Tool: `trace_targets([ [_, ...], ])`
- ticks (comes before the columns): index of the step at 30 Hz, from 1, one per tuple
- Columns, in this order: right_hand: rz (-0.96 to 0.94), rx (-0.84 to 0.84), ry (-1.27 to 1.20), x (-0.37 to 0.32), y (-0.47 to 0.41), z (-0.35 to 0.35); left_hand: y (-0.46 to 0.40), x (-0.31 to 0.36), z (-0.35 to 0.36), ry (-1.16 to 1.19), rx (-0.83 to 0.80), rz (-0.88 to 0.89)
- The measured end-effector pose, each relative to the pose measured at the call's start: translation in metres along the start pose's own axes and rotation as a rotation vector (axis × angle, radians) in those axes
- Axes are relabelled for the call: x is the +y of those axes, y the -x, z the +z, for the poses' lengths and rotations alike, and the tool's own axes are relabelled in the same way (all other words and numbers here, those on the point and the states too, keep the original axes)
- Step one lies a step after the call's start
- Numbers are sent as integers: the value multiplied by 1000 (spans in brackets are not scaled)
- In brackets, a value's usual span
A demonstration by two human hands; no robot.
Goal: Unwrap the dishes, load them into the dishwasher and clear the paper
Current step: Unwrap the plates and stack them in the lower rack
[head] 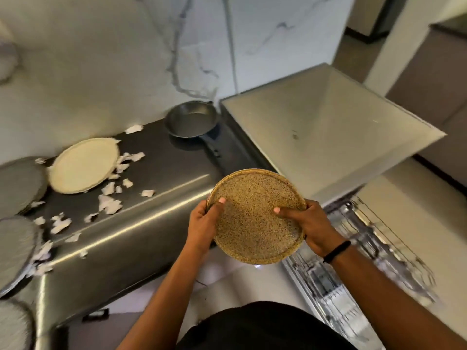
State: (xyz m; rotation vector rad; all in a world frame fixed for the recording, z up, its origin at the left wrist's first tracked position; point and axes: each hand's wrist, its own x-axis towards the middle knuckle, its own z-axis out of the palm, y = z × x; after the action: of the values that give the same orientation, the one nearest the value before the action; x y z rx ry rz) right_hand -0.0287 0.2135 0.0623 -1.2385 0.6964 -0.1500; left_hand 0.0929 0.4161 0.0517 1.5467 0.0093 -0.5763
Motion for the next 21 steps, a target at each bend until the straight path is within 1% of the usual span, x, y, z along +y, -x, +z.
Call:
trace_targets([
  [2,5,57,-24,4,9,-40,-1,-9,36,-58,-74,7],
  [6,15,146,-28,21,23,-108,-2,-23,98,-185,-220,96],
  [9,36,203,63,36,30,-152,-1,-30,141,-264,-334,141],
  [11,54,271,116,47,32,-179,-5,-36,167,-328,-399,146],
  [16,84,415,262,81,35,-229,-14,-54,219,-574,-597,209],
  [18,100,471,279,97,37,-243,-21,-69,233,-641,-699,182],
  [21,148,492,335,128,36,-262,-31,-98,253,-711,-845,115],
])
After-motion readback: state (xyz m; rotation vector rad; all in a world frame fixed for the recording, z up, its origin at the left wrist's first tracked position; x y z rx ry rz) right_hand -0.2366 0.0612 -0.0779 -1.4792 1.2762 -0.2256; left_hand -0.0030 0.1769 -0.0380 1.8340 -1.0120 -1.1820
